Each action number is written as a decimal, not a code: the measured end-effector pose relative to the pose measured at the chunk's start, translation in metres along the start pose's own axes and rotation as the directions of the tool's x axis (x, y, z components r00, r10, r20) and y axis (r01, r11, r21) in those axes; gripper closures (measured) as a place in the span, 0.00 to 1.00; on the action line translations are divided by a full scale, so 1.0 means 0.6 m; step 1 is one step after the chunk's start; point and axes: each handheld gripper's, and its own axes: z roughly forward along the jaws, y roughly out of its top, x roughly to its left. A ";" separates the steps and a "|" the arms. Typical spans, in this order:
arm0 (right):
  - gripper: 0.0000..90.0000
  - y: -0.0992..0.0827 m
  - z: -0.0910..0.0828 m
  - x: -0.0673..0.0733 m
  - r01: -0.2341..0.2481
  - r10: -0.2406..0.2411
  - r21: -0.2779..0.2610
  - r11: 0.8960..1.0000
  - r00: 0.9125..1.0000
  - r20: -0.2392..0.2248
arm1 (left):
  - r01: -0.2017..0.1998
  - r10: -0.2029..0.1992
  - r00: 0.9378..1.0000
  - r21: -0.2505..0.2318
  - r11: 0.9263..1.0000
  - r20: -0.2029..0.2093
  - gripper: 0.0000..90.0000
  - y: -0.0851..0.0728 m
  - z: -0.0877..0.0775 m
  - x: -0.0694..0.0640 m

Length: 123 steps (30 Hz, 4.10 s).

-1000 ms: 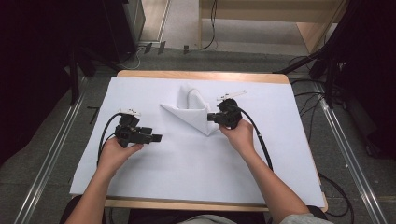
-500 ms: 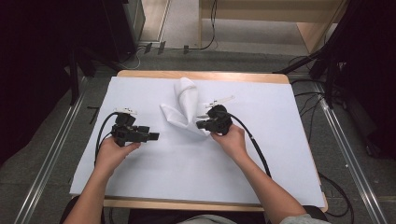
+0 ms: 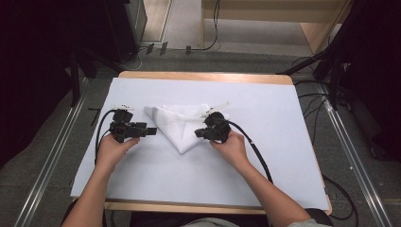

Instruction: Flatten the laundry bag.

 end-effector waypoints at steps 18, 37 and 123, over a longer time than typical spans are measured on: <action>0.86 -0.046 -0.063 0.009 0.004 -0.004 -0.014 1.000 1.000 0.006 | -0.006 0.003 0.998 -0.029 1.000 -0.069 0.33 0.066 0.036 0.050; 0.84 -0.088 -0.099 -0.004 -0.033 0.034 -0.023 0.999 0.998 0.046 | 0.071 -0.073 0.992 -0.019 0.997 -0.103 0.35 0.085 0.079 0.126; 1.00 -0.012 -0.066 -0.200 -0.186 0.204 -0.092 0.978 0.942 0.268 | -0.108 0.111 0.994 -0.138 0.984 0.016 1.00 0.037 -0.028 -0.079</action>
